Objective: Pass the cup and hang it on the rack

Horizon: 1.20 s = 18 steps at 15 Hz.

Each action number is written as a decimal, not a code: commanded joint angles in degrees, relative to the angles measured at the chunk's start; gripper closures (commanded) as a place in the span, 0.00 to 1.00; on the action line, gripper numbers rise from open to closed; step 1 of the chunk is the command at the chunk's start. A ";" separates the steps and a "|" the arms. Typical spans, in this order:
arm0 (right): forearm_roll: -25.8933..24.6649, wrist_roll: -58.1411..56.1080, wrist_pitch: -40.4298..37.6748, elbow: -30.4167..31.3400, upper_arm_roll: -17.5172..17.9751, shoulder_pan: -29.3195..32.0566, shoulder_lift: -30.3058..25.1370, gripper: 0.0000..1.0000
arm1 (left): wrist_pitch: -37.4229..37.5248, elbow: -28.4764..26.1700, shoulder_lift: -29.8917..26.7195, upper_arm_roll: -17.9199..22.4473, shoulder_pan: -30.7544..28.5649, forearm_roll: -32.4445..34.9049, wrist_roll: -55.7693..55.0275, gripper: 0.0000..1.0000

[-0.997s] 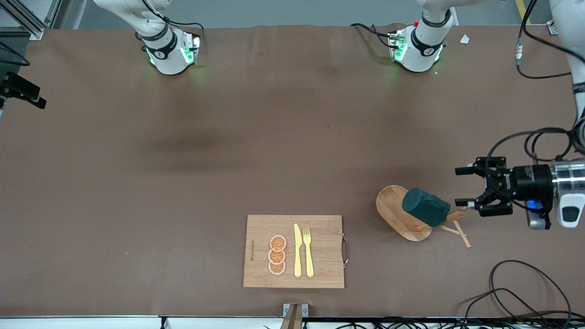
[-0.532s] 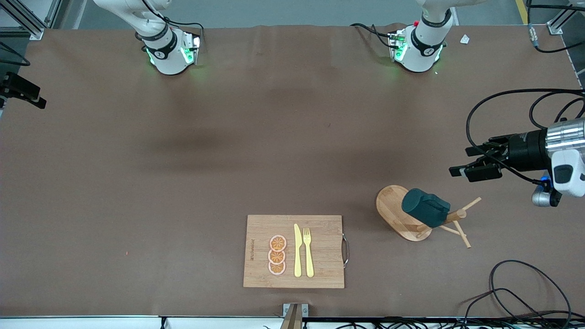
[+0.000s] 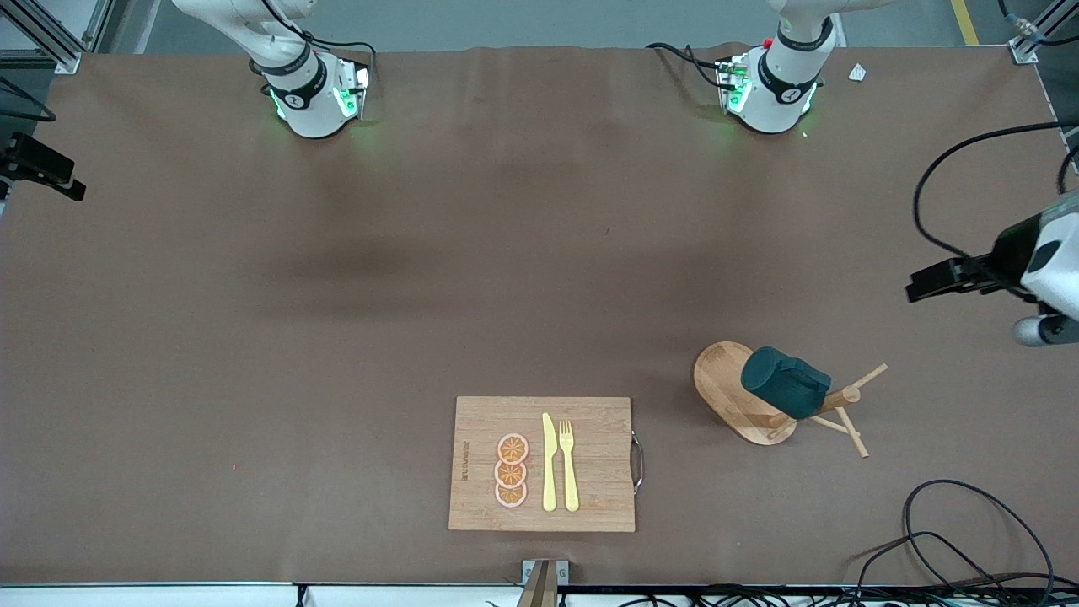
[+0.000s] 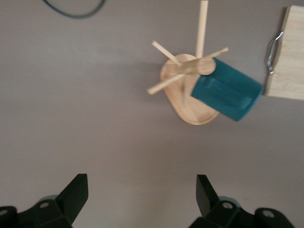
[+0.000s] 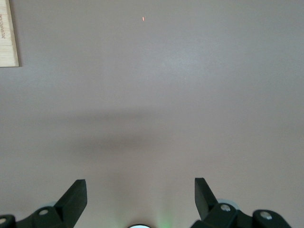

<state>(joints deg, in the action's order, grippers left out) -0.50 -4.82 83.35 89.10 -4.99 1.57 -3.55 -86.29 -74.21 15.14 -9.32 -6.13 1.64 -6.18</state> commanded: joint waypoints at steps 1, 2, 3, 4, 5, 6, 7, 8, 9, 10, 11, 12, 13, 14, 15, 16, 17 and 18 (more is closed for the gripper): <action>1.21 1.21 -0.12 1.07 0.59 0.98 -1.28 0.00 | 0.77 -1.38 -4.84 -0.08 0.33 2.14 2.84 0.00; 1.21 1.74 -0.20 1.07 0.68 0.89 -1.28 0.00 | 0.86 -1.46 -5.82 -0.34 0.25 2.23 2.76 0.00; 1.21 1.75 -0.21 1.07 0.68 0.80 -1.28 0.00 | 1.04 -1.73 -6.96 -0.52 0.25 2.14 2.67 0.00; 1.21 1.66 -0.29 1.07 0.68 0.89 -1.28 0.00 | 2.08 -1.99 -8.27 -0.43 0.94 2.06 2.75 0.00; 1.29 1.66 -0.47 1.07 0.68 0.89 -1.28 0.00 | 3.22 -3.21 -9.24 -0.17 2.08 2.06 2.41 0.00; 1.29 1.66 -0.73 1.07 0.68 0.89 -1.28 0.00 | 3.32 -4.35 -10.21 0.79 4.53 2.14 2.32 0.00; 1.29 1.66 -0.91 1.07 0.68 0.80 -1.28 0.00 | 3.41 -5.58 -11.00 3.32 6.99 2.14 1.71 0.00; 1.29 1.66 -1.26 1.07 0.68 0.80 -1.28 0.00 | 3.41 -6.29 -11.36 5.00 9.10 2.06 1.18 0.00; 1.29 1.66 -1.26 1.07 0.68 0.80 -1.28 0.00 | 3.85 -6.47 -11.71 5.89 9.91 1.71 1.09 0.00; 1.29 1.66 -1.35 1.07 0.77 0.71 -1.28 0.00 | 4.72 -6.47 -11.80 5.63 9.83 1.62 0.82 0.00; 1.29 1.66 -1.43 1.07 0.77 0.71 -1.37 0.00 | 5.42 -6.47 -11.98 5.37 9.65 1.27 -0.66 0.00; 1.29 1.66 -1.44 1.07 0.77 0.71 -1.28 0.00 | 5.34 -6.47 -11.98 5.28 9.39 1.18 -1.89 0.00; 1.38 1.66 -1.35 1.07 0.77 0.71 -1.37 0.00 | 5.26 -6.47 -12.15 4.85 8.86 0.74 -2.51 0.00; 1.82 1.66 -1.35 1.07 0.77 0.71 -1.28 0.00 | 5.17 -6.82 -12.76 3.80 7.90 0.13 -4.26 0.00; 1.99 1.66 -1.35 1.07 0.77 0.80 -1.28 0.00 | 4.73 -8.04 -13.38 2.31 6.50 -0.14 -6.71 0.00; 2.00 1.66 -1.43 1.07 0.77 0.80 -1.37 0.00 | 3.95 -9.10 -14.08 1.25 5.70 -0.14 -7.08 0.00; 2.00 1.57 -1.52 1.07 0.77 0.80 -1.37 0.00 | 3.94 -9.55 -14.70 1.50 5.69 -0.14 -6.57 0.00; 2.00 1.31 -1.78 1.07 0.77 0.71 -1.28 0.00 | 3.59 -10.60 -15.31 1.76 5.69 -0.14 -6.13 0.00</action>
<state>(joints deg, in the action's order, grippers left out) 0.78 -3.95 81.99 89.11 -4.85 1.57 -3.56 -81.48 -80.90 3.18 -7.02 0.60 2.25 -12.07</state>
